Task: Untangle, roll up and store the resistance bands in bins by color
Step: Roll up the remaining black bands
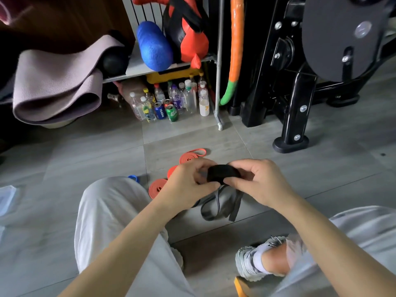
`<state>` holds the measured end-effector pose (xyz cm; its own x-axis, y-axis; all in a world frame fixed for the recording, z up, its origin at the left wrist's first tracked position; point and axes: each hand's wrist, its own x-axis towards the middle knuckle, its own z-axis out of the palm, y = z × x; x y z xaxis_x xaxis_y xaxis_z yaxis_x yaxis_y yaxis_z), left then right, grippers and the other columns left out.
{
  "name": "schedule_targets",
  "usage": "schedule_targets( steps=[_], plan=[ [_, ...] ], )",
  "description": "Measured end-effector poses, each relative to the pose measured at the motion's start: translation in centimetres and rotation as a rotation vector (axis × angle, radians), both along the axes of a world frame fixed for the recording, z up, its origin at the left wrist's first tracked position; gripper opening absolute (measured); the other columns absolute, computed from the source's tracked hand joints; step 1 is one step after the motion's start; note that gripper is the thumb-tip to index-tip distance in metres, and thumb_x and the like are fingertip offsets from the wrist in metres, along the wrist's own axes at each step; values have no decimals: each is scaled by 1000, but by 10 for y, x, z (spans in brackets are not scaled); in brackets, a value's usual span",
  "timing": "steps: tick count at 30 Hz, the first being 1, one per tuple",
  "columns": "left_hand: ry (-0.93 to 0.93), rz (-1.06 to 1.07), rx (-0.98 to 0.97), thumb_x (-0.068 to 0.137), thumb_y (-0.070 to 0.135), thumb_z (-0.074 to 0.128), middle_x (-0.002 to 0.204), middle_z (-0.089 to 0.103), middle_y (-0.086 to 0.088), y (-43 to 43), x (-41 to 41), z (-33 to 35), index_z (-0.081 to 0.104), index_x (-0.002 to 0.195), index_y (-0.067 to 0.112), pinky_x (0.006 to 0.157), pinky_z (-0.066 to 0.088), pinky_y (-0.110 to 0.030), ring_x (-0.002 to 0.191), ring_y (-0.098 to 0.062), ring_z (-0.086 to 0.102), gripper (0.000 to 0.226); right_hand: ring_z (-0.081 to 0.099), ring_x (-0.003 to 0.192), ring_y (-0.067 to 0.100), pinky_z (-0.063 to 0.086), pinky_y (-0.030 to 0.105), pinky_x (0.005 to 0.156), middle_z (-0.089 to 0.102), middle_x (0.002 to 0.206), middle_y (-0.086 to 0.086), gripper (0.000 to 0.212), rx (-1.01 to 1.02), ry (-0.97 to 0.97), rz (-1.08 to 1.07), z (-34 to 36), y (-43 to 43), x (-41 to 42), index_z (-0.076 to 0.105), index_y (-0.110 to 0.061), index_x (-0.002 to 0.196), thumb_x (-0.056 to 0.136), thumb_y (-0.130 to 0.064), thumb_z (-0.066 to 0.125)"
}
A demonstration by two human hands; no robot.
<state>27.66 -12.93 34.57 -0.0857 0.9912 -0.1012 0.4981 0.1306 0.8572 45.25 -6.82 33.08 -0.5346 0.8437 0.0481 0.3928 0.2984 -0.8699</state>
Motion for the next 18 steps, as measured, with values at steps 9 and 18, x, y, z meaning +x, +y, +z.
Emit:
schedule_targets(
  steps=[9,18],
  plan=[
    [474,-137,77,77,20,67,71,59,2,14,-6,27,69,98,24,68,44,-26,66,-11,52,22,68,83,8,54,36,82,74,86,-8,27,44,-106,67,12,7,-5,69,-44,91,75,-24,77],
    [-514,38,90,75,3,73,79,72,-7,10,-12,15,74,87,22,64,53,-23,66,-16,64,23,70,79,2,53,17,74,73,78,-15,33,-225,301,16,15,2,-7,69,-26,86,72,3,73]
  ],
)
